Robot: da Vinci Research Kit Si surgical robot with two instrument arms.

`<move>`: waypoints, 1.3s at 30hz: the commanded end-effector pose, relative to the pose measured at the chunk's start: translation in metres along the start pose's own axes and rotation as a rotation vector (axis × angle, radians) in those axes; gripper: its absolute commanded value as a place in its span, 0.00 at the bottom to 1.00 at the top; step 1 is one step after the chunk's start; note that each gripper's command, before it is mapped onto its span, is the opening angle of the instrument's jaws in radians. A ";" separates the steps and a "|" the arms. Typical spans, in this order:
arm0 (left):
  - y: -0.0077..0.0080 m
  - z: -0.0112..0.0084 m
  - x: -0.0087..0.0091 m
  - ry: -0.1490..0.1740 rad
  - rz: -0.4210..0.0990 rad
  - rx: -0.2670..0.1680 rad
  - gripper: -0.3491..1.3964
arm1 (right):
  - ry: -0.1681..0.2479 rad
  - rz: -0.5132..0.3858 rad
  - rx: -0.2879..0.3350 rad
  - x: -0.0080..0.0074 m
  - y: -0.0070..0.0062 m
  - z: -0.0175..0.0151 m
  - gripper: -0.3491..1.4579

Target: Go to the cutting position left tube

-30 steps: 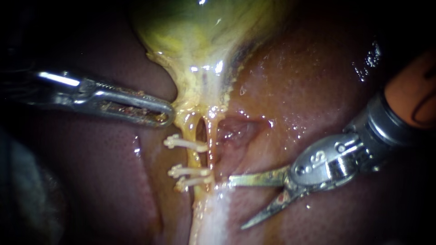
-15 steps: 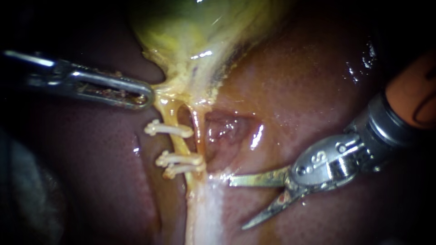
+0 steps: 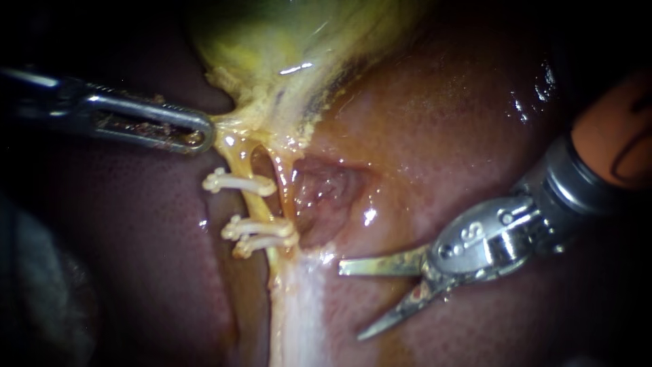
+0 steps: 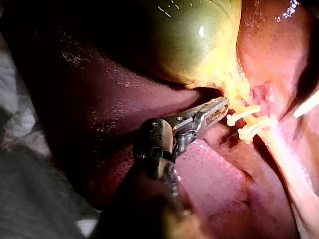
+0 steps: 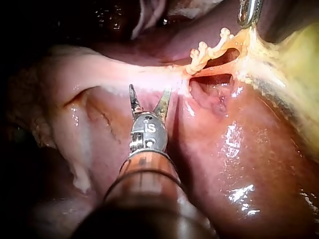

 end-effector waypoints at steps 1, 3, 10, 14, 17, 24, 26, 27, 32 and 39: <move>0.0000 0.0000 0.0000 0.000 0.000 0.001 0.00 | 0.003 0.013 -0.001 0.0000 0.0001 0.0002 1.00; 0.0000 0.0000 0.0000 0.000 0.000 0.001 0.00 | 0.006 0.056 -0.003 0.0002 0.0002 0.0004 1.00; 0.0000 0.0000 0.0000 0.000 0.000 0.001 0.00 | 0.052 0.190 0.001 0.0009 0.0010 0.0010 1.00; 0.0000 0.0001 0.0000 0.000 0.000 0.001 0.00 | 0.106 0.255 0.014 0.0017 0.0019 0.0010 0.99; 0.0000 0.0001 0.0000 0.001 0.000 0.001 0.00 | 0.113 0.289 0.015 0.0024 0.0027 0.0013 0.99; 0.0001 0.0002 0.0000 0.001 0.000 0.002 0.00 | 0.110 0.349 0.028 0.0023 0.0044 0.0025 0.98; 0.0001 0.0002 -0.0001 0.001 0.000 0.002 0.00 | 0.111 0.351 0.027 0.0024 0.0050 0.0028 0.98; 0.0001 0.0002 -0.0001 0.001 0.000 0.002 0.00 | 0.111 0.351 0.026 0.0024 0.0052 0.0029 0.98; 0.0001 0.0003 -0.0001 0.001 0.001 0.002 0.00 | 0.110 0.356 0.023 0.0018 0.0062 0.0035 0.97; 0.0001 0.0003 -0.0002 0.002 0.000 0.003 0.00 | 0.107 0.363 0.024 0.0008 0.0071 0.0045 0.97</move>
